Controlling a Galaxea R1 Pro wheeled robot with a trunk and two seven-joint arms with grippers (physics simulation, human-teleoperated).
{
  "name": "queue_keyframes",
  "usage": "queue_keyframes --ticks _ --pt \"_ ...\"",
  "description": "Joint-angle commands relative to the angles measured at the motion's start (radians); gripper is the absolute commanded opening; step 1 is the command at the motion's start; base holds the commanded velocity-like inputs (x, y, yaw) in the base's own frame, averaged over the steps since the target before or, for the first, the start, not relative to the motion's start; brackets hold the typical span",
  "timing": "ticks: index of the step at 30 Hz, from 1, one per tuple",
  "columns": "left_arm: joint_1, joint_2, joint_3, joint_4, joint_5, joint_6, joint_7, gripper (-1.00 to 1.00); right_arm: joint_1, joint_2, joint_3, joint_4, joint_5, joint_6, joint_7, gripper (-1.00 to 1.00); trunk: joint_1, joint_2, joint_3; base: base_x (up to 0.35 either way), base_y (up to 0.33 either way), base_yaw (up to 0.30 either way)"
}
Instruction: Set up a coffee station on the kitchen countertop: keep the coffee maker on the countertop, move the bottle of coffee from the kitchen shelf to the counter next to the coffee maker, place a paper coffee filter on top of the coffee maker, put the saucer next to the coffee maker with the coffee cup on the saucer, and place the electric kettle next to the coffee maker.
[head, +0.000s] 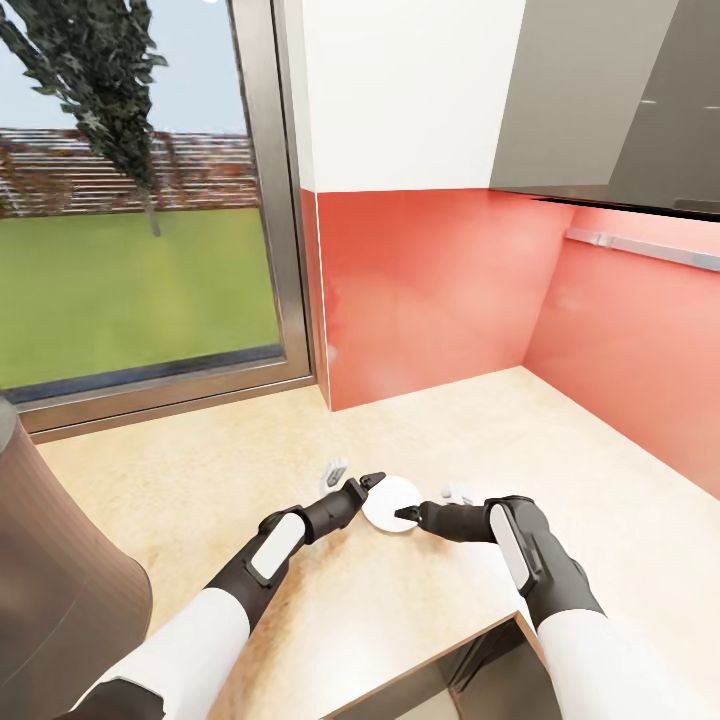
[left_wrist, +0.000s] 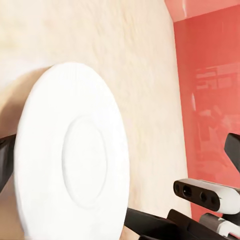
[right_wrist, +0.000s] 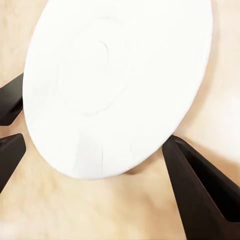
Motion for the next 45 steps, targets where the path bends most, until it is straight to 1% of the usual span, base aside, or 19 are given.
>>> queue_keyframes --ticks 1,10,18,45 --pt "-0.001 0.0 0.0 0.0 0.006 0.005 -0.001 1.0 -0.001 0.001 -0.004 -0.001 0.005 0.005 0.002 1.0 0.001 -0.002 -0.002 0.0 0.0 0.0" --pt "-0.001 0.0 -0.001 -0.007 0.006 0.005 -0.007 1.0 -0.001 0.001 -0.004 0.001 0.005 0.005 0.002 1.0 0.001 -0.002 -0.002 0.0 0.0 0.0" --pt "-0.001 0.0 -0.003 -0.014 0.006 0.006 -0.038 1.0 -0.001 0.001 -0.004 0.001 0.005 0.005 0.002 1.0 0.001 -0.002 -0.002 0.0 0.0 0.0" --pt "-0.001 0.0 -0.003 -0.008 0.007 0.008 -0.045 1.0 -0.001 0.001 -0.004 0.002 0.004 0.005 0.002 1.0 0.001 -0.002 -0.002 0.0 0.0 0.0"
